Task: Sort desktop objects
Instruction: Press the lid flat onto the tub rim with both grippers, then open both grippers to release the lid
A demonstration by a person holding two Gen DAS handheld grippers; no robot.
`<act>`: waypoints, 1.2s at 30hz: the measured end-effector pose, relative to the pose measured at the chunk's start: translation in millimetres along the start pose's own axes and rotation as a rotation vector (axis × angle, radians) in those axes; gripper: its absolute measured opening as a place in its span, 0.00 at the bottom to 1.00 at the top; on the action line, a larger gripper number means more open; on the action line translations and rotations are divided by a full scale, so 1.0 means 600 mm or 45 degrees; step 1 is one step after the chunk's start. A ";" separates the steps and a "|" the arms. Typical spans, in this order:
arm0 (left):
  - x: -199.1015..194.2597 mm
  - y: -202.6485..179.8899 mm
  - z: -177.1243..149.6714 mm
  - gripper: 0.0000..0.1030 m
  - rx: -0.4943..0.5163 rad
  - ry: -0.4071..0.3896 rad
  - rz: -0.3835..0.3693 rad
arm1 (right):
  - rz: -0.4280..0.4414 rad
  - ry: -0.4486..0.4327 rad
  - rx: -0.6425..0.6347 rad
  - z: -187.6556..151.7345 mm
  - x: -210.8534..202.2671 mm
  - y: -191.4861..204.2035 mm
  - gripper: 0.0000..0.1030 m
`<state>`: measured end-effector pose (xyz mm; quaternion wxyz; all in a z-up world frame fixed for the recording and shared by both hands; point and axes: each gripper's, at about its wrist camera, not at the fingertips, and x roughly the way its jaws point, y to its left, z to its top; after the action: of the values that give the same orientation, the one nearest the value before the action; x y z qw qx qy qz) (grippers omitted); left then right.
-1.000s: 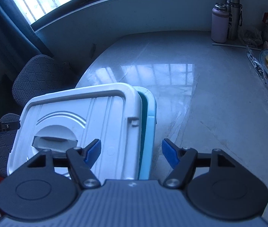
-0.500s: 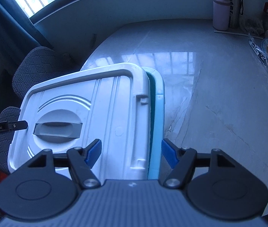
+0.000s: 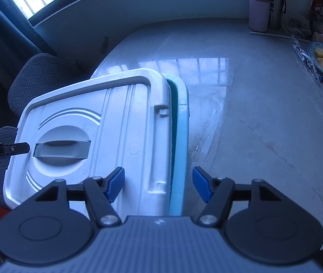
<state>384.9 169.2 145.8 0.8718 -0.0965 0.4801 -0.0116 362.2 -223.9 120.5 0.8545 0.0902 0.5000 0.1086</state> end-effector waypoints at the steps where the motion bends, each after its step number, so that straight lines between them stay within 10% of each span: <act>1: 0.000 -0.003 0.000 1.00 0.003 0.000 -0.003 | 0.000 -0.001 -0.003 0.000 -0.001 0.001 0.65; 6: 0.002 -0.016 0.001 1.00 0.023 0.018 -0.016 | 0.000 0.007 -0.008 -0.001 0.002 0.002 0.65; 13: 0.012 -0.026 -0.003 0.99 0.020 0.039 -0.053 | 0.030 -0.001 -0.037 0.000 -0.002 0.004 0.38; 36: 0.025 -0.050 0.019 0.99 0.020 0.027 -0.105 | -0.031 -0.019 -0.022 -0.012 -0.005 0.012 0.38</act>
<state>404.7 139.9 144.7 0.8661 -0.1091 0.4849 -0.0522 354.1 -217.2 121.5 0.8602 0.0777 0.4936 0.1017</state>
